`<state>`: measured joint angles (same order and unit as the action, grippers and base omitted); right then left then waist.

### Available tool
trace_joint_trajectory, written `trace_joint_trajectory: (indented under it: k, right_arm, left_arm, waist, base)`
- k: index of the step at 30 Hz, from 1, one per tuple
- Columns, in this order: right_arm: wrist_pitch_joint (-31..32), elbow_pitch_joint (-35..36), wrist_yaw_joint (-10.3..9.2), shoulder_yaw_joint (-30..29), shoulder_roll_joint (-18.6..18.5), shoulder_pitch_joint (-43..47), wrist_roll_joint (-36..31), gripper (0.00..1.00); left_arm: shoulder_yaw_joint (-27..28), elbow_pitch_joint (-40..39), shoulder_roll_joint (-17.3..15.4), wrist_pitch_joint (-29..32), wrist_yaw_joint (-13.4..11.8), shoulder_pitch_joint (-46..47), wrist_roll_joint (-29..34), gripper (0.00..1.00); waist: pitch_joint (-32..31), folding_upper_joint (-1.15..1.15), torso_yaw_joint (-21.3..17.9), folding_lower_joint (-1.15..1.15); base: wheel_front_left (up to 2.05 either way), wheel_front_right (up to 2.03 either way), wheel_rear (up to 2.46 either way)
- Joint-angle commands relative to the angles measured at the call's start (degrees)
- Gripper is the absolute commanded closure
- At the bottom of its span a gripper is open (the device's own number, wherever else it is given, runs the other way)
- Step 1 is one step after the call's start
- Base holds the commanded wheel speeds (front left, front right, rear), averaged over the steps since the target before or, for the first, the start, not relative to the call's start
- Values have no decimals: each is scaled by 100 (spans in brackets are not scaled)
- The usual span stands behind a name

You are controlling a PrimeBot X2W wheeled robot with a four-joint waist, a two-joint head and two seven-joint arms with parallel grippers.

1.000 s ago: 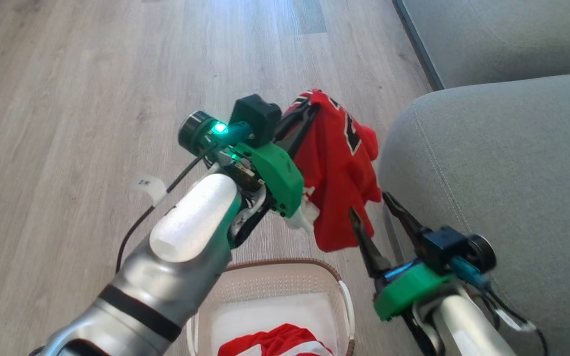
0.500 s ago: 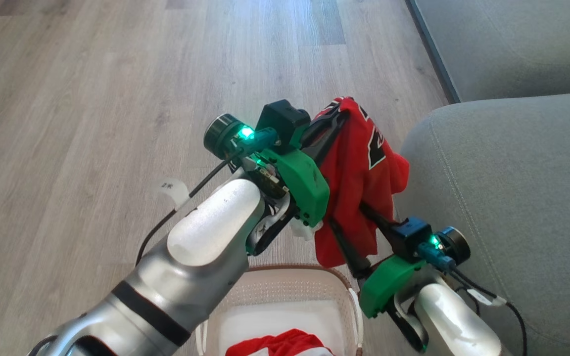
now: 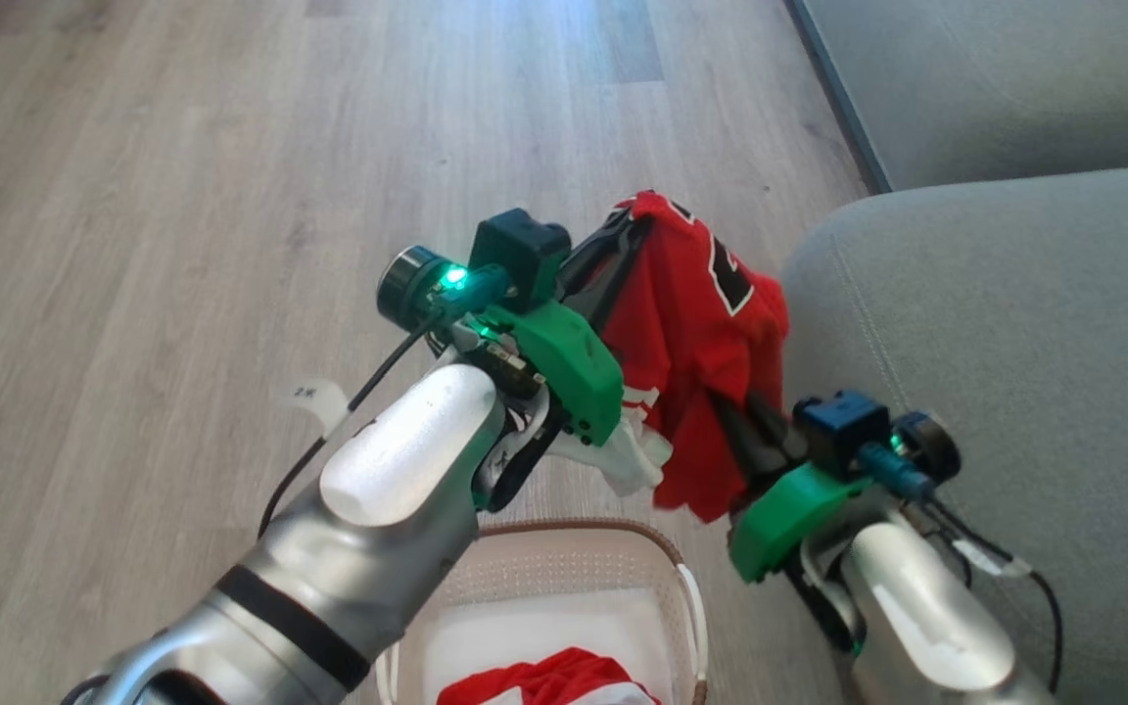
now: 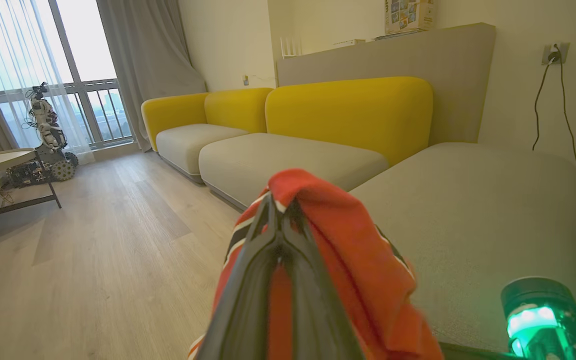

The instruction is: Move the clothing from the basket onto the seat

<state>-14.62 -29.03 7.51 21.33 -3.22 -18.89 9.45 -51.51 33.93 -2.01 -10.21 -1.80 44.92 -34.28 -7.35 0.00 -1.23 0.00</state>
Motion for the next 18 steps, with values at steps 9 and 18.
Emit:
trace_joint_trajectory:
  k: [9, 18]
  right_arm:
    - [-38, 665, -2, -735, 29, -606, -596, 100]
    - [-38, 1180, -2, -1261, -230, -681, -915, 100]
  left_arm:
    - [307, 62, -182, -339, -29, -59, -83, 0]
    - [279, 80, -180, -441, 31, -386, -87, 0]
  waist:
    - [152, 0, -481, 0]
    - [319, 0, -1234, 0]
  base:
    - [0, 0, 0]
    - [0, 0, 0]
